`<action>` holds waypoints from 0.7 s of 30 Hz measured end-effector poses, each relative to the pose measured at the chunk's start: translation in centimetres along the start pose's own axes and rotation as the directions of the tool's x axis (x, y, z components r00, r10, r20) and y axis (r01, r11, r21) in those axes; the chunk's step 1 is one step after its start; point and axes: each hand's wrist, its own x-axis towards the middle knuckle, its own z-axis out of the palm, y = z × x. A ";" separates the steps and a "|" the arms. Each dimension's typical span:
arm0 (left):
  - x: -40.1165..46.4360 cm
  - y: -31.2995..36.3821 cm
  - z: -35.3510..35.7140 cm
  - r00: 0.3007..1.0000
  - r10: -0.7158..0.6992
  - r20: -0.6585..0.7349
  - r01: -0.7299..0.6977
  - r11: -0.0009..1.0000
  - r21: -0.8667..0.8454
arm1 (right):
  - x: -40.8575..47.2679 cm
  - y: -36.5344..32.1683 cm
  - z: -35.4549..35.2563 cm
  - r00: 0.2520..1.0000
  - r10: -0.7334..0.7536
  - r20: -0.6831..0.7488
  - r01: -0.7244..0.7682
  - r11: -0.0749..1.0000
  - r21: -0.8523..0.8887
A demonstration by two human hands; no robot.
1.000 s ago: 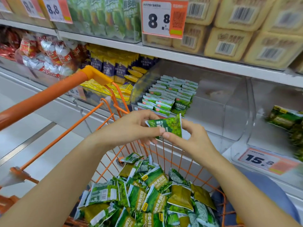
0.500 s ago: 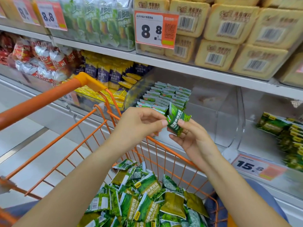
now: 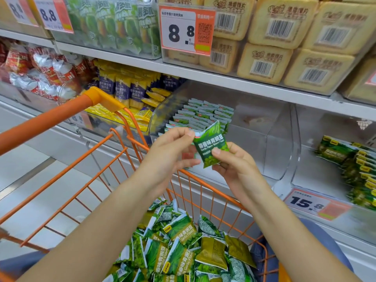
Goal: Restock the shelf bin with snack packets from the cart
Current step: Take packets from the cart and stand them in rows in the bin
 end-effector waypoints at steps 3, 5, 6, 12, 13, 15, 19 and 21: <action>0.3 -0.6 0.6 0.993 -0.119 -0.013 0.110 0.949 -0.294 | 0.0 0.1 0.1 1.000 -0.018 -0.005 0.018 1.000 -0.004; 0.5 -1.1 0.3 0.995 -0.089 -0.036 0.080 0.979 -0.186 | 0.0 0.1 -0.1 1.000 -0.019 -0.019 0.019 1.000 -0.005; 0.6 -1.2 0.1 0.997 -0.059 -0.044 0.056 0.995 -0.082 | 0.0 0.1 -0.1 1.000 -0.015 -0.015 0.015 1.000 -0.010; 0.8 -1.0 -0.3 0.991 0.070 -0.117 -0.051 0.986 0.162 | -0.1 0.4 0.2 0.999 0.020 0.026 -0.015 0.982 -0.187; 1.0 -1.1 -0.4 0.989 0.080 -0.125 -0.059 0.984 0.166 | -0.2 0.5 0.2 0.999 0.015 0.030 -0.008 0.973 -0.229; 1.0 -1.2 -0.4 0.983 0.130 -0.126 -0.096 0.964 0.246 | -0.3 0.5 0.3 0.998 -0.025 0.057 0.042 0.943 -0.330; 1.6 -1.6 -0.9 0.959 0.280 -0.049 -0.226 0.856 0.465 | 0.2 -0.4 0.5 0.991 -0.125 0.043 0.125 0.791 -0.599; 2.6 -2.6 -2.3 0.936 0.351 0.026 -0.253 0.621 0.742 | 1.3 -1.4 0.0 0.989 -0.144 -0.016 0.099 0.751 -0.653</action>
